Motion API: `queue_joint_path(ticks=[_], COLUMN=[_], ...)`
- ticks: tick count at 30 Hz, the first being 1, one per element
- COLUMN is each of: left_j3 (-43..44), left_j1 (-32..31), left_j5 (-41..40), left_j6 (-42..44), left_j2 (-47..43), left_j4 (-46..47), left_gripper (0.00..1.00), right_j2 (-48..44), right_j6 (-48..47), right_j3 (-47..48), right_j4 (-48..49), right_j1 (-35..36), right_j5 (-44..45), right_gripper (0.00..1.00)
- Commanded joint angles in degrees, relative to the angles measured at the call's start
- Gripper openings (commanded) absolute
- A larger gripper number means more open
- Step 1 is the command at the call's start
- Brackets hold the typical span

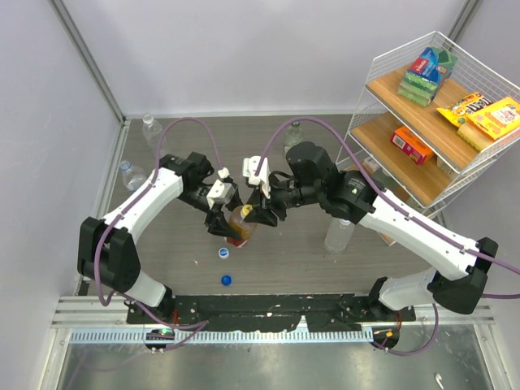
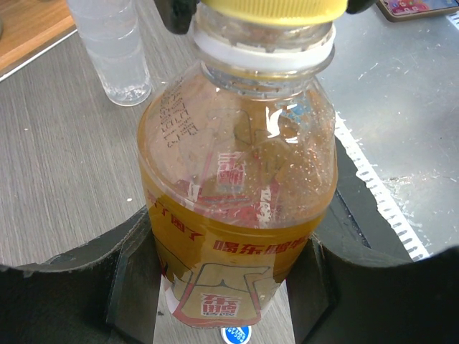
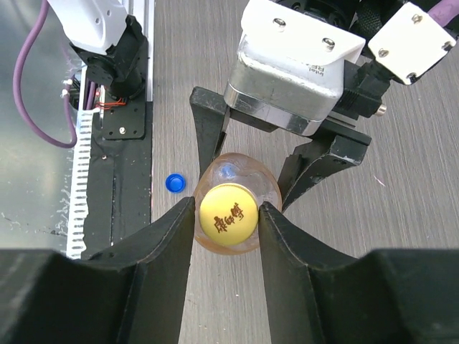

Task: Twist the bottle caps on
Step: Screw the bottle cap onto the plastic bottle.

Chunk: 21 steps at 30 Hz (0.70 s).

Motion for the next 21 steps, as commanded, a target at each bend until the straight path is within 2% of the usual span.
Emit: queue_joint_path(ticks=[1,6,10,12,14,17,19,21], left_j3=[2.05,2.41,3.02,2.32,-0.13,-9.77,-16.89,-21.04], left_j1=[0.09,0.18,0.18,0.18,0.09,-1.92,-3.77,-4.48], left_j5=[3.02,3.11,3.02,2.85,1.10,-8.88,-13.48,-13.76], left_j6=[1.59,0.80,-4.89,-10.33,-22.77,-49.04,-54.38,-56.15], left_j2=[-0.10,-0.19,-0.88,-2.46,-5.44,-13.87,-20.46,-25.91], left_j4=[-1.23,-0.97,2.62,7.53,18.92,47.55,59.11,63.97], left_gripper=[0.21,0.21,0.21,0.21,0.20,0.19,0.18,0.18], right_j2=[-0.22,0.04,-0.13,-0.83,-1.80,-2.95,-3.74,-4.61], right_j6=[1.32,2.37,4.04,5.71,7.73,10.01,11.68,13.35], right_j3=[2.74,2.65,2.22,0.99,-0.59,-2.70,-3.84,-5.25], right_j4=[1.45,0.84,-0.48,-0.31,0.13,0.65,1.27,2.67], right_j1=[0.41,0.41,0.41,0.41,0.41,0.33,0.41,0.41], right_j5=[0.21,1.36,3.81,6.36,8.64,10.06,11.37,13.31], right_gripper=[0.43,0.24,0.08,0.06,0.04,0.05,0.04,0.04])
